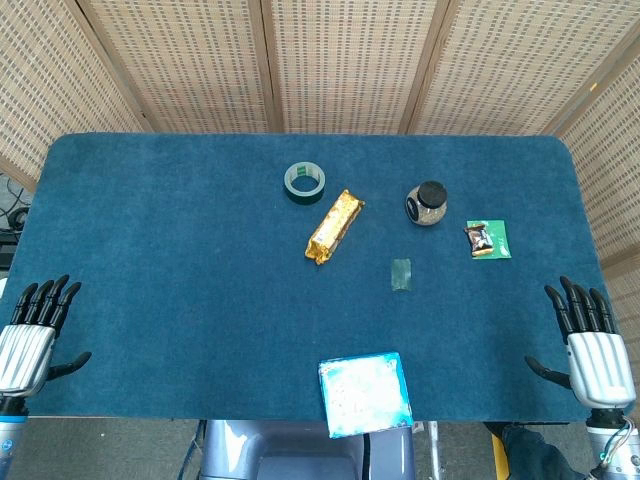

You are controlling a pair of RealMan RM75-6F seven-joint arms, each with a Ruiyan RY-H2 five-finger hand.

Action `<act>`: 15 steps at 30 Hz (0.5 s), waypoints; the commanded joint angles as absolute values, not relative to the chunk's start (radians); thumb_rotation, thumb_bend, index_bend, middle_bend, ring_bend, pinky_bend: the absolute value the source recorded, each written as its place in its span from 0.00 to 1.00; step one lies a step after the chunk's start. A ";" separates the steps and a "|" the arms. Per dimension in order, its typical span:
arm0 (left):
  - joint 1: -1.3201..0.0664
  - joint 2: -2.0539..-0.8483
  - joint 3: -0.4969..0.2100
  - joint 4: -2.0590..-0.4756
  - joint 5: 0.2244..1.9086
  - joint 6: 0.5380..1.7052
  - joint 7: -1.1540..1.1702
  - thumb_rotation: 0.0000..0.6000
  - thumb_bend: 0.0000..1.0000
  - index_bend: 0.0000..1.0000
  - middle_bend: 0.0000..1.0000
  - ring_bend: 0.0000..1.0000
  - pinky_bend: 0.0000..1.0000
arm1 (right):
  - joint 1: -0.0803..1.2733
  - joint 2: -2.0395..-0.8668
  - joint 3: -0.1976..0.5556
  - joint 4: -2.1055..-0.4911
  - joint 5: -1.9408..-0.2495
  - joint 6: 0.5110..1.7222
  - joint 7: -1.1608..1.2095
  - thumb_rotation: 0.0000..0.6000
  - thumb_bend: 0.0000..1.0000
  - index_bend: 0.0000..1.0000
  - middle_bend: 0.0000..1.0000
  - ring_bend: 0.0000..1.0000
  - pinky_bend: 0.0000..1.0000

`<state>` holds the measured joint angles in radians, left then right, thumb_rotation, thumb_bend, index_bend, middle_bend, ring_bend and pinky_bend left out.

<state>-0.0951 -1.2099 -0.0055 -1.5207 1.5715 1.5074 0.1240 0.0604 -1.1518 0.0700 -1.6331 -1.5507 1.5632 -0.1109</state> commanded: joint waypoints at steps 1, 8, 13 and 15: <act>-0.096 -1.207 -0.005 -1.523 1.568 1.502 0.121 1.00 0.00 0.00 0.00 0.00 0.00 | 0.061 -1.152 0.069 -1.632 -1.550 1.561 -0.111 1.00 0.00 0.00 0.00 0.00 0.00; -0.100 -1.202 -0.011 -1.530 1.556 1.493 0.112 1.00 0.00 0.00 0.00 0.00 0.00 | 0.086 -1.155 0.071 -1.629 -1.564 1.527 -0.093 1.00 0.00 0.02 0.00 0.00 0.00; -0.104 -1.203 -0.014 -1.526 1.549 1.486 0.109 1.00 0.00 0.00 0.00 0.00 0.00 | 0.163 -1.159 0.090 -1.601 -1.586 1.438 -0.074 1.00 0.00 0.13 0.00 0.00 0.00; -0.107 -1.205 -0.017 -1.522 1.542 1.478 0.111 1.00 0.00 0.00 0.00 0.00 0.00 | 0.219 -1.164 0.108 -1.580 -1.591 1.373 -0.047 1.00 0.00 0.18 0.00 0.00 0.00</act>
